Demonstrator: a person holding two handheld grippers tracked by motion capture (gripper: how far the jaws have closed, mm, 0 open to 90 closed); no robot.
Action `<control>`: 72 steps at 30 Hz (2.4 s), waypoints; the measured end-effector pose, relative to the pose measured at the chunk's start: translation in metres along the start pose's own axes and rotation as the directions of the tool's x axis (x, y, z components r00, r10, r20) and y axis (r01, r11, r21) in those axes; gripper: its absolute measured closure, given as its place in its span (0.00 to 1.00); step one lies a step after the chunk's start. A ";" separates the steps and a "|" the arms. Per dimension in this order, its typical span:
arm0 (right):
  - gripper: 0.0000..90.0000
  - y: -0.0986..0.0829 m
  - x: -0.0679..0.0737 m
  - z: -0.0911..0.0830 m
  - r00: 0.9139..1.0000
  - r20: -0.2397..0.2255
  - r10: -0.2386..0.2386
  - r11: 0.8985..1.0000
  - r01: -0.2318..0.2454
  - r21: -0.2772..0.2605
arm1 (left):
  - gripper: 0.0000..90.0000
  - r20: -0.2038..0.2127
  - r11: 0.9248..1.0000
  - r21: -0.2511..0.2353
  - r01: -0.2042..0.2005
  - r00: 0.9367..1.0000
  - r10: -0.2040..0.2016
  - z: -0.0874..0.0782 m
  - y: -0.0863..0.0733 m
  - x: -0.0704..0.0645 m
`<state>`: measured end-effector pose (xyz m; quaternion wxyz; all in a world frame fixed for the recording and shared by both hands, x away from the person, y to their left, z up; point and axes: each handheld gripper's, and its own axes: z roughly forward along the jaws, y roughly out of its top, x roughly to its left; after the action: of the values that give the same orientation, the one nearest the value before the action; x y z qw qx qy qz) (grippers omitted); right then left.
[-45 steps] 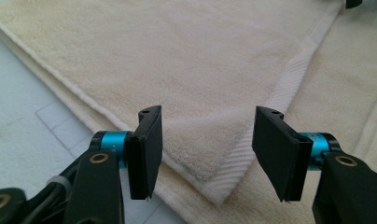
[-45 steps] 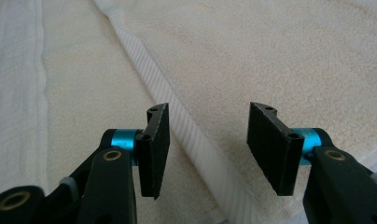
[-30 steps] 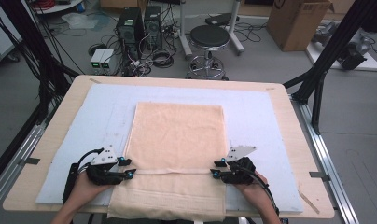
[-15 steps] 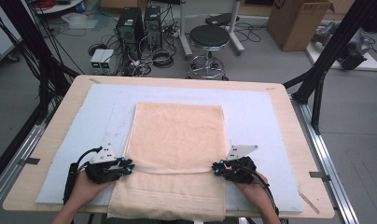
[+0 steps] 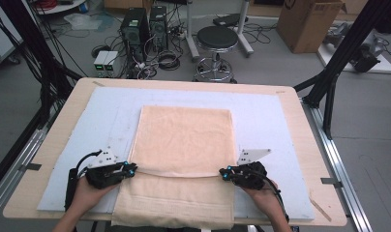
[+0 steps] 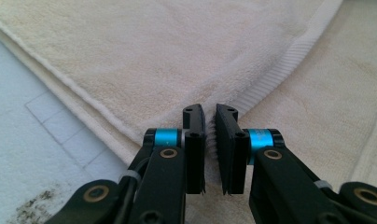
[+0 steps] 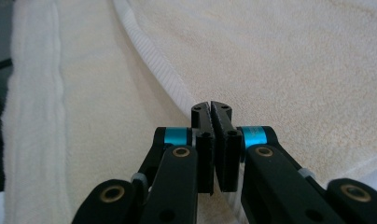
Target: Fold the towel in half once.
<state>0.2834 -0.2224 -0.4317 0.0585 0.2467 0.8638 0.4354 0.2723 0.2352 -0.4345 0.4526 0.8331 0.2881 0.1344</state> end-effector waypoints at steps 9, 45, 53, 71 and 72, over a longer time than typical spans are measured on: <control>0.98 0.007 0.007 -0.011 0.998 -0.063 0.015 0.998 -0.019 -0.058 | 0.92 -0.024 1.000 -0.025 0.008 1.000 -0.009 -0.011 0.002 -0.003; 0.98 0.013 0.086 -0.044 0.976 -0.187 -0.109 0.994 0.102 -0.044 | 0.93 -0.008 0.995 -0.041 -0.092 0.996 0.092 -0.075 -0.025 -0.071; 0.98 0.004 0.108 -0.041 0.951 -0.262 -0.164 0.984 0.175 0.017 | 0.93 0.016 0.995 -0.016 -0.098 0.995 0.098 -0.083 -0.040 -0.084; 0.57 0.019 0.035 -0.028 1.000 -0.001 -0.028 1.000 0.028 -0.014 | 0.60 -0.006 0.998 -0.045 0.050 0.999 -0.050 -0.036 -0.003 -0.029; 0.56 0.020 0.026 -0.026 0.999 0.037 -0.017 1.000 0.017 -0.008 | 0.59 -0.016 0.997 -0.036 0.062 0.998 -0.063 -0.030 -0.001 -0.023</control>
<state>0.2602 -0.2190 -0.3974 0.0794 0.2471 0.8628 0.4339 0.2391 0.2422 -0.4178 0.4688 0.8144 0.3156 0.1323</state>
